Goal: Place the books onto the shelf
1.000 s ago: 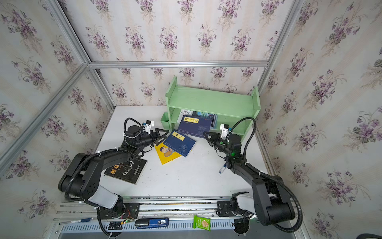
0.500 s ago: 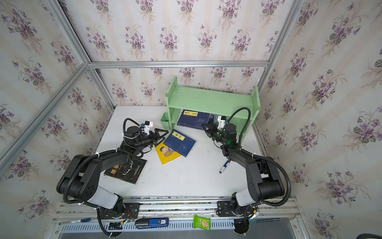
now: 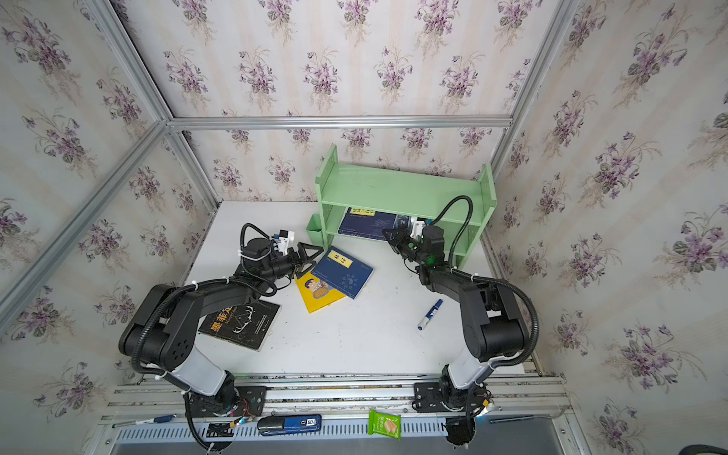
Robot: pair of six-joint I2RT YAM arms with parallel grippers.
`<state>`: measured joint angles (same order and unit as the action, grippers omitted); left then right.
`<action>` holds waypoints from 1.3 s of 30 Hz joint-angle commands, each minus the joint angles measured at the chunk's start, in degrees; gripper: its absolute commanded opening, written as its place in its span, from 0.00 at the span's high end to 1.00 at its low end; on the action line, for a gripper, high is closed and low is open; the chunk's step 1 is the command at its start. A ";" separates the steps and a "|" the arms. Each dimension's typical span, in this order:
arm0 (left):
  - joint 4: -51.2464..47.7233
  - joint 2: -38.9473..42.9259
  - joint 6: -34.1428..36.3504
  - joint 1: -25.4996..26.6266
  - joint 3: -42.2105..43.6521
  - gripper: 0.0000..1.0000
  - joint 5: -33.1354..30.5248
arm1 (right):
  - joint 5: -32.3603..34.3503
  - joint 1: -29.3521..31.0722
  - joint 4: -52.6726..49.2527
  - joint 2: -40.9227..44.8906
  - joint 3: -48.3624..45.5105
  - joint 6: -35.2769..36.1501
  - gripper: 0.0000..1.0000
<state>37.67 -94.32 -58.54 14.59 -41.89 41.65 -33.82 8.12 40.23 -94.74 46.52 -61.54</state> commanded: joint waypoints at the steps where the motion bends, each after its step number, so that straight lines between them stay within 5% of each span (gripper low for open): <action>1: 0.60 -0.81 0.10 -0.09 -0.76 0.02 0.11 | -0.34 -0.01 2.47 -0.79 1.74 0.63 0.99; 13: 2.26 -3.90 -2.12 0.00 -1.99 0.01 -0.16 | -0.93 -0.03 2.71 -4.08 3.74 0.37 0.99; 39: 21.18 -19.15 -25.59 6.66 -12.03 0.12 -16.11 | -0.98 -0.03 -2.82 -5.85 5.26 2.74 1.00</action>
<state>51.35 -112.60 -80.14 21.02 -53.52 28.14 -34.35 8.10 37.60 -100.18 50.61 -60.01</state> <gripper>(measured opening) 0.880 0.121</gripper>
